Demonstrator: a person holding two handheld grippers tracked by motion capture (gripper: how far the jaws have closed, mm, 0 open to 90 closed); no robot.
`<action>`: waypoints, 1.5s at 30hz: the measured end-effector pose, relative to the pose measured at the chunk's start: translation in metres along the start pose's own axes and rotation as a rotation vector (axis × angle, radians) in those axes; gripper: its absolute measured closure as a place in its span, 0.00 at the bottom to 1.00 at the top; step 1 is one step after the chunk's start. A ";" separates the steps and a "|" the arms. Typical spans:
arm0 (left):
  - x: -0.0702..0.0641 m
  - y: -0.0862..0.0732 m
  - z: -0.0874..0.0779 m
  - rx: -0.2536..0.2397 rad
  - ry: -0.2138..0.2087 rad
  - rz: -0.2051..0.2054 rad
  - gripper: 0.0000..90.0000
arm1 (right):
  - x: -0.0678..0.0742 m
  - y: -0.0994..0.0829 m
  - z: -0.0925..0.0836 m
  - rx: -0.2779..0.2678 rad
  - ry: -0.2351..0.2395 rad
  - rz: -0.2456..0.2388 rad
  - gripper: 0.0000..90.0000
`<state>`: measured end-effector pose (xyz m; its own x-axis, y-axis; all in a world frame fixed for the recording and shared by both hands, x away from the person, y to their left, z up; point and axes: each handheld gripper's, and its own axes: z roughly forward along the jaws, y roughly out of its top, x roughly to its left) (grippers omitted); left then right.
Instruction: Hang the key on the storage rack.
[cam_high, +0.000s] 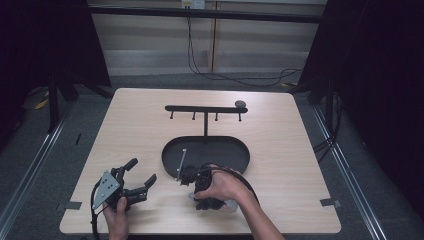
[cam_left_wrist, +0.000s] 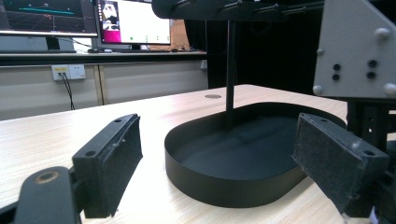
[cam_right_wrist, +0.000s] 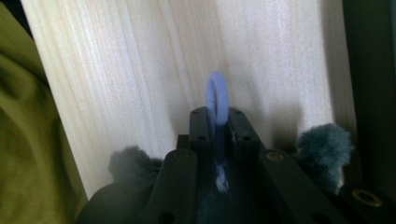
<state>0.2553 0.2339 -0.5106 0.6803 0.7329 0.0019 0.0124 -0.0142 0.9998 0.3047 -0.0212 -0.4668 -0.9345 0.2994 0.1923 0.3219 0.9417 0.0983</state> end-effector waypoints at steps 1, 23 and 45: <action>0.000 0.000 0.000 0.001 -0.001 0.002 0.17 | 0.002 0.002 0.000 0.014 -0.011 -0.005 0.92; 0.000 0.000 0.000 0.001 -0.001 0.002 0.17 | -0.003 0.001 -0.019 -0.007 -0.037 0.027 0.97; 0.000 0.000 0.000 0.001 -0.002 0.001 0.17 | 0.002 -0.021 -0.068 -0.099 -0.054 0.018 0.97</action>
<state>0.2553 0.2339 -0.5105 0.6815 0.7318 0.0034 0.0125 -0.0163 0.9998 0.3062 -0.0510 -0.4024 -0.9343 0.3270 0.1420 0.3500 0.9170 0.1913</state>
